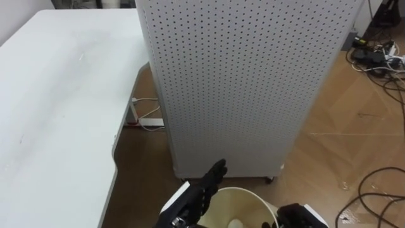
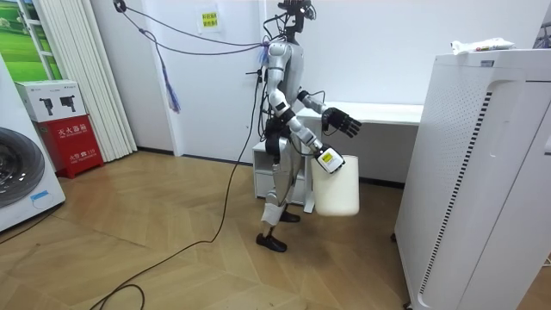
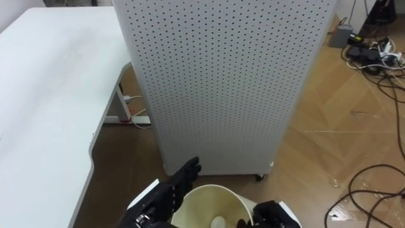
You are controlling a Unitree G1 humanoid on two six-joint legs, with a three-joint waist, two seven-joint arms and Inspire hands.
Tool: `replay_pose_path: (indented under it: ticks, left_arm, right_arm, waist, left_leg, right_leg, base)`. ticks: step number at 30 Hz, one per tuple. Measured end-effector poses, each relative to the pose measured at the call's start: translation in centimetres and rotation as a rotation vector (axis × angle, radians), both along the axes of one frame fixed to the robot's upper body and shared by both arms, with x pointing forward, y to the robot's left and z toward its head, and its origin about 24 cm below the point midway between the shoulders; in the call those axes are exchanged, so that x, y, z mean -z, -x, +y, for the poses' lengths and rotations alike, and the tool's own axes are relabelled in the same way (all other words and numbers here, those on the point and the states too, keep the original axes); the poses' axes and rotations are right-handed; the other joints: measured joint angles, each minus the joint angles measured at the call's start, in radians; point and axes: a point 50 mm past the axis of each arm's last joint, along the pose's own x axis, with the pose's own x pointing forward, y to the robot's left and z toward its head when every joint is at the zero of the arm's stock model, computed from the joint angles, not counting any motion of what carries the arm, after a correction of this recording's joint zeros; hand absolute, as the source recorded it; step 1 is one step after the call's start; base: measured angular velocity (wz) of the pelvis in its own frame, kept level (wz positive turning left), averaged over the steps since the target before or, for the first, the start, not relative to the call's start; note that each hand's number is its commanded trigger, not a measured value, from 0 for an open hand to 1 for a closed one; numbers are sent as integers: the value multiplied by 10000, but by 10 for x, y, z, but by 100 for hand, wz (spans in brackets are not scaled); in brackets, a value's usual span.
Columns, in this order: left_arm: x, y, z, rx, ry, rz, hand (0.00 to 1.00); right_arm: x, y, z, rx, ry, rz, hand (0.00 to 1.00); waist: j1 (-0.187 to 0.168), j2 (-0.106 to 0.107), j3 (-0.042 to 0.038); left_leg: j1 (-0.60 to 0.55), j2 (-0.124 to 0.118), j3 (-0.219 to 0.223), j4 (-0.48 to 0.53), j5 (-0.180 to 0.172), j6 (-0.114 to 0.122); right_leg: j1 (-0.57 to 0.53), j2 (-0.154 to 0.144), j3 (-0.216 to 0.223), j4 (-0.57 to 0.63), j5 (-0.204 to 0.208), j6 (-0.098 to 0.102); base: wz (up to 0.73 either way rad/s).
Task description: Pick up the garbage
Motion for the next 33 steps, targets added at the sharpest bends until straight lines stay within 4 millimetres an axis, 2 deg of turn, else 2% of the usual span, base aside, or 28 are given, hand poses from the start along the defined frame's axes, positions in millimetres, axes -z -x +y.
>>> replay_pose_path:
  ticks: [5, 6, 9, 12, 15, 18, 23, 27, 30, 33]
  left_arm:
    - [-14, -9, 10, -795, 181, -618, 0]
    - [-19, -11, 13, -1034, 234, -822, 0]
    - [-36, -18, 21, -1736, 567, -1560, 0]
    - [-50, -21, 24, -2278, 887, -2141, 0]
    - [-54, -22, 28, -2926, 952, -2351, 0]
    - [-55, -23, 30, -3273, 966, -2392, 0]
    - [-55, -23, 34, -3647, 309, -2666, 0]
    - [-55, -23, 35, -3882, 132, -2762, 0]
    - [-56, -24, 38, -4201, 181, -2842, 0]
    - [-59, -25, 43, -4636, -3, -3060, 0]
  right_arm:
    - [-6, -4, 1, 293, -30, -420, 100]
    - [-7, -4, 2, 301, -40, -558, 100]
    - [-7, -3, 3, 374, -90, -634, 100]
    - [-13, 1, 7, 415, -147, -1068, 100]
    - [-13, 5, 13, 443, -320, -1199, 100]
    - [-10, 12, 13, 678, -435, -1130, 100]
    - [-11, 14, 11, 1094, -420, -1242, 100]
    - [-9, 17, 9, 1218, -390, -1161, 100]
    - [-9, 18, 8, 1303, -393, -1162, 100]
    - [-10, 18, 6, 1360, -414, -1181, 100]
  waist:
    - [53, -7, 3]
    - [177, -12, 5]
    - [215, -43, 9]
    - [554, -53, 1]
    - [752, -74, -37]
    - [648, -67, -141]
    - [348, -77, -136]
    - [144, -64, -128]
    - [298, -62, -112]
    - [358, -109, -77]
  left_leg:
    - [159, 33, 139, -11, 0, 0]
    - [265, 55, 269, -15, -1, -1]
    - [498, 61, 274, -6, -4, -5]
    - [664, 81, 307, -8, -6, -9]
    - [916, 107, 287, -137, -13, -20]
    - [985, 106, 276, -181, -35, -56]
    - [1139, 108, 324, -281, -44, -62]
    - [1322, 112, 362, -288, -124, -69]
    - [1343, 109, 700, -248, -148, -35]
    - [1318, 45, 765, -270, -196, 2]
  right_leg:
    - [75, 17, 111, 21, 0, 0]
    - [91, 31, 249, 57, 0, 0]
    - [210, 49, 363, 17, -3, -5]
    - [205, 96, 729, -61, 1, -18]
    - [183, 158, 1155, -50, 50, -41]
    - [219, 183, 1318, -12, 94, -20]
    - [178, 161, 1503, 280, 99, -17]
    - [244, 181, 1440, 346, 100, -14]
    - [-28, 144, 1445, 678, 90, 2]
    - [-370, 139, 1680, 835, 24, 77]
  base:
    - [-8]
    - [-24]
    - [-15]
    - [-34]
    - [-45]
    - [-14]
    - [-9]
    - [-9]
    - [-29]
    - [-28]
